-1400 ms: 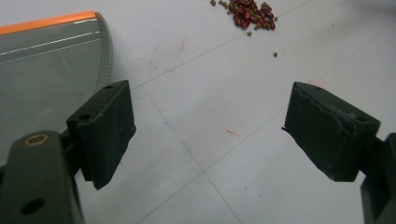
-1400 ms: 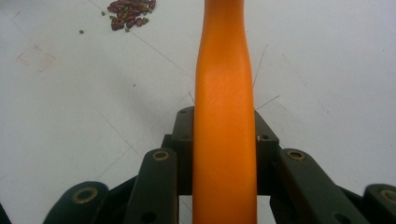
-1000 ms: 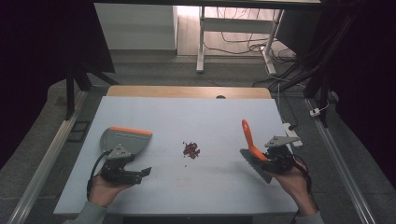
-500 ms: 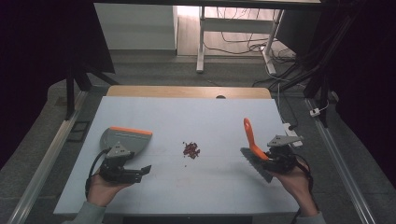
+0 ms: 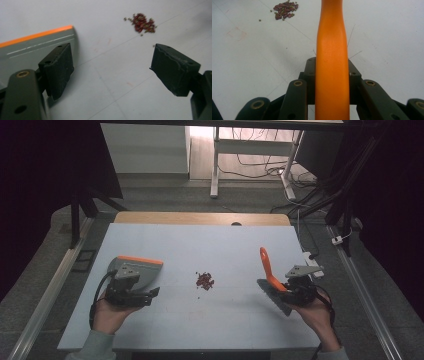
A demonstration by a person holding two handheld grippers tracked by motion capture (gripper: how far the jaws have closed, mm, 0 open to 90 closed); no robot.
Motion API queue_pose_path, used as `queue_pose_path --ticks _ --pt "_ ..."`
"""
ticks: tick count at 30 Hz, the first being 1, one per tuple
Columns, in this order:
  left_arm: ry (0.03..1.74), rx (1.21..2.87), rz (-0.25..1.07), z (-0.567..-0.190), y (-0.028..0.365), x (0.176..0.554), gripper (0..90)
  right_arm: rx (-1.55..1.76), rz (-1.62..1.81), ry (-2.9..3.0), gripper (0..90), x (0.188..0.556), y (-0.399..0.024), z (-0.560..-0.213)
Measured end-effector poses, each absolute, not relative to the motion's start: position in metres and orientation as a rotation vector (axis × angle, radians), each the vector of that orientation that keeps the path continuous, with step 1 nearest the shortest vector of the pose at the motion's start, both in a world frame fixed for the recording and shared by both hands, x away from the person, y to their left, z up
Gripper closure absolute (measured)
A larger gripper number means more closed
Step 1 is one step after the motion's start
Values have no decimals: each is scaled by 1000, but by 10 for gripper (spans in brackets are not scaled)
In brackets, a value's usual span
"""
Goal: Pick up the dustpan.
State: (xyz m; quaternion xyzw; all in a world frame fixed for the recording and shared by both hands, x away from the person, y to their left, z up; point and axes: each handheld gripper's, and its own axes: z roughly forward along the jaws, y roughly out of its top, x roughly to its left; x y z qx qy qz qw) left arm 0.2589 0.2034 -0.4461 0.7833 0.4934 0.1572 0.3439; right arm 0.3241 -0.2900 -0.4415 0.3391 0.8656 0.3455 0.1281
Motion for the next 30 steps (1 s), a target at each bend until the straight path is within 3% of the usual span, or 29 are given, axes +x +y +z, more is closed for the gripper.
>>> queue_pose_path --ticks 11,23,30 --pt "1426 2022 446 -448 241 261 191 1005 990 2500 708 324 -292 -442" --pt "1525 2018 412 -456 264 261 187 1015 968 2493 708 324 -294 -443" --pt "1560 2039 330 -465 273 261 183 1021 962 2491 708 325 -293 -444"
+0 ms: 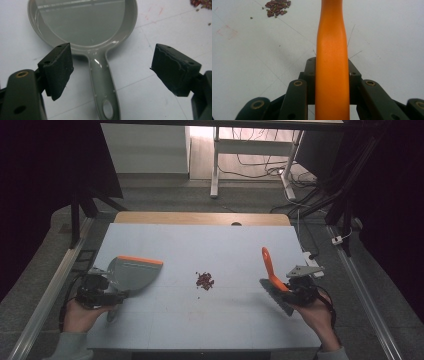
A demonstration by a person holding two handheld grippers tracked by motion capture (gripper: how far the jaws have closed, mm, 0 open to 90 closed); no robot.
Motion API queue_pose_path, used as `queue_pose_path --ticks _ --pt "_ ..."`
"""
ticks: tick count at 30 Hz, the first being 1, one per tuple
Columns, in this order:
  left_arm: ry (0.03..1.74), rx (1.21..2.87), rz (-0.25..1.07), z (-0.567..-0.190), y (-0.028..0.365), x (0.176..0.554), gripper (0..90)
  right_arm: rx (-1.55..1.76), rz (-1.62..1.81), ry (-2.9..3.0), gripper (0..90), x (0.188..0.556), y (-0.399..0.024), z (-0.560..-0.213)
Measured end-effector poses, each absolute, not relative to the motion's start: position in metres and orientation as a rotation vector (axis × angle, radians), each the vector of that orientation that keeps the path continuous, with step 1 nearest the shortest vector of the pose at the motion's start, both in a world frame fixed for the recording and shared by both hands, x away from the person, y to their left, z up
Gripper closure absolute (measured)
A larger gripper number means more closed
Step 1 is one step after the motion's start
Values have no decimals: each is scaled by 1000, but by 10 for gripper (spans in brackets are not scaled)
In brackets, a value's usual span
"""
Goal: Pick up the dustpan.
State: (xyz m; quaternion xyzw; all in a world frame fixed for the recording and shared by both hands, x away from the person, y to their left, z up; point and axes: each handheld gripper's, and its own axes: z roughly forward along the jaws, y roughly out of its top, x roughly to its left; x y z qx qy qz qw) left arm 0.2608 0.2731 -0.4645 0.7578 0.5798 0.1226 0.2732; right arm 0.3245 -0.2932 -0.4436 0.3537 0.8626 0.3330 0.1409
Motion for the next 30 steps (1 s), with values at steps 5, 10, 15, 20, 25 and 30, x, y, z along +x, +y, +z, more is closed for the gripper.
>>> queue_pose_path --ticks 5,10,15,20,25,30 --pt "1616 2029 252 -480 280 268 178 1022 957 2496 708 325 -293 -445" --pt "1660 2021 206 -494 282 273 178 1022 954 2497 708 325 -293 -446" --pt "1677 2017 166 -506 279 279 197 1015 950 2500 709 325 -292 -447" --pt "1714 2017 150 -519 276 286 258 1015 950 2502 708 325 -292 -448" --pt "1720 2019 142 -525 275 290 336 1018 954 2496 708 325 -292 -447" --pt "1723 2000 153 -525 276 291 413 1012 951 2498 708 326 -292 -447"
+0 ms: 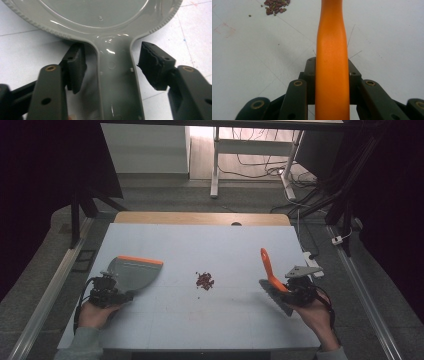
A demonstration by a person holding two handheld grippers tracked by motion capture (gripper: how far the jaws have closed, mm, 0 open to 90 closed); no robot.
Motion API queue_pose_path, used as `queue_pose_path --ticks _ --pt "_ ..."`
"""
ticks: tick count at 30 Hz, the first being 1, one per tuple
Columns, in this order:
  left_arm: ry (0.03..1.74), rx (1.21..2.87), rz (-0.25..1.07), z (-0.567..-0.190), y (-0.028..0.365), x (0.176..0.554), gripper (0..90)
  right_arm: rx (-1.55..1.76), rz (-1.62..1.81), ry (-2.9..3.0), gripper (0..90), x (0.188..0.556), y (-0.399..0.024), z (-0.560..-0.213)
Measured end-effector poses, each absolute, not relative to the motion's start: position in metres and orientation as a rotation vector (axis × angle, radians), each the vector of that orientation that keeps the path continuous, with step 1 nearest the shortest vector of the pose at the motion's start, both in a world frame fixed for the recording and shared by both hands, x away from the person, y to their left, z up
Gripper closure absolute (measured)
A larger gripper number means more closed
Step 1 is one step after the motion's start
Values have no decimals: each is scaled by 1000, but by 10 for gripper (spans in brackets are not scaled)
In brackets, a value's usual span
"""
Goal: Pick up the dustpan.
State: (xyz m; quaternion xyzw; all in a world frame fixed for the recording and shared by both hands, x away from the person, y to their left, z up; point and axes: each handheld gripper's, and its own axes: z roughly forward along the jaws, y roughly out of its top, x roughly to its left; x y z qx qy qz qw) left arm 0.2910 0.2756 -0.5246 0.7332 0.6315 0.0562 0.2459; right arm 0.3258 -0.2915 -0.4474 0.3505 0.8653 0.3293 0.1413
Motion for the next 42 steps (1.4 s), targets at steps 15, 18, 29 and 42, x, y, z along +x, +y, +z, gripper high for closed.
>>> queue_pose_path --ticks 15,18,29,42 --pt "1733 1961 167 -525 278 293 610 1017 945 2499 708 326 -293 -448" --pt "1724 1958 173 -525 279 292 612 1014 948 2496 708 326 -293 -447" --pt "1633 1931 202 -519 283 288 614 1019 959 2486 708 325 -293 -446" --pt "1479 1907 210 -508 290 283 613 1068 991 2449 708 329 -292 -440"
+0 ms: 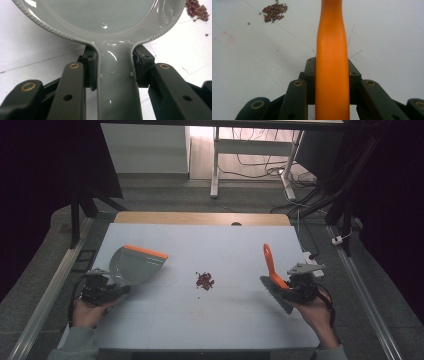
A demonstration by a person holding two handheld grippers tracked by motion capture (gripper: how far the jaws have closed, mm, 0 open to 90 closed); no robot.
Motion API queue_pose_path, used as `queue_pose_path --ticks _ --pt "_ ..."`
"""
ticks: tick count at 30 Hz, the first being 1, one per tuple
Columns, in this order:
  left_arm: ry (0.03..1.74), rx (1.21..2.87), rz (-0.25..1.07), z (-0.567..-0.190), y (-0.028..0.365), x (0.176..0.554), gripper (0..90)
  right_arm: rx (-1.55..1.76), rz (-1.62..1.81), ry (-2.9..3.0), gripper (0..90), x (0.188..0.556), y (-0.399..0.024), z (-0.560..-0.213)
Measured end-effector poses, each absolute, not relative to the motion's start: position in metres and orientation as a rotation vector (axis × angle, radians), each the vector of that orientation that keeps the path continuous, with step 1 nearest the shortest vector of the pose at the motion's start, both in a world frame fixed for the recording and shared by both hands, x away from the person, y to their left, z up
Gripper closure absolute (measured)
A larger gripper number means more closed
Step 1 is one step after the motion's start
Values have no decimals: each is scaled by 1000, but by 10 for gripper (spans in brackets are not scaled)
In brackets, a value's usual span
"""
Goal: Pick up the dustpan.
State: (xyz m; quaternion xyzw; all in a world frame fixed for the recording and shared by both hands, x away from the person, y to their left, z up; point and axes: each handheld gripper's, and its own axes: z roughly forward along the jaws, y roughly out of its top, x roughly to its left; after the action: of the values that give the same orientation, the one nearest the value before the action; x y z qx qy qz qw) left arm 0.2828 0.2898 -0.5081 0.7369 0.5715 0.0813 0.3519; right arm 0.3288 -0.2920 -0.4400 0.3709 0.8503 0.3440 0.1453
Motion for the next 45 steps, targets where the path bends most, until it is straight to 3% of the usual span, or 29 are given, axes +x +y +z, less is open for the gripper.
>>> queue_pose_path --ticks 45 --pt "1132 2013 211 -480 267 269 614 1079 1001 2421 709 331 -291 -438"
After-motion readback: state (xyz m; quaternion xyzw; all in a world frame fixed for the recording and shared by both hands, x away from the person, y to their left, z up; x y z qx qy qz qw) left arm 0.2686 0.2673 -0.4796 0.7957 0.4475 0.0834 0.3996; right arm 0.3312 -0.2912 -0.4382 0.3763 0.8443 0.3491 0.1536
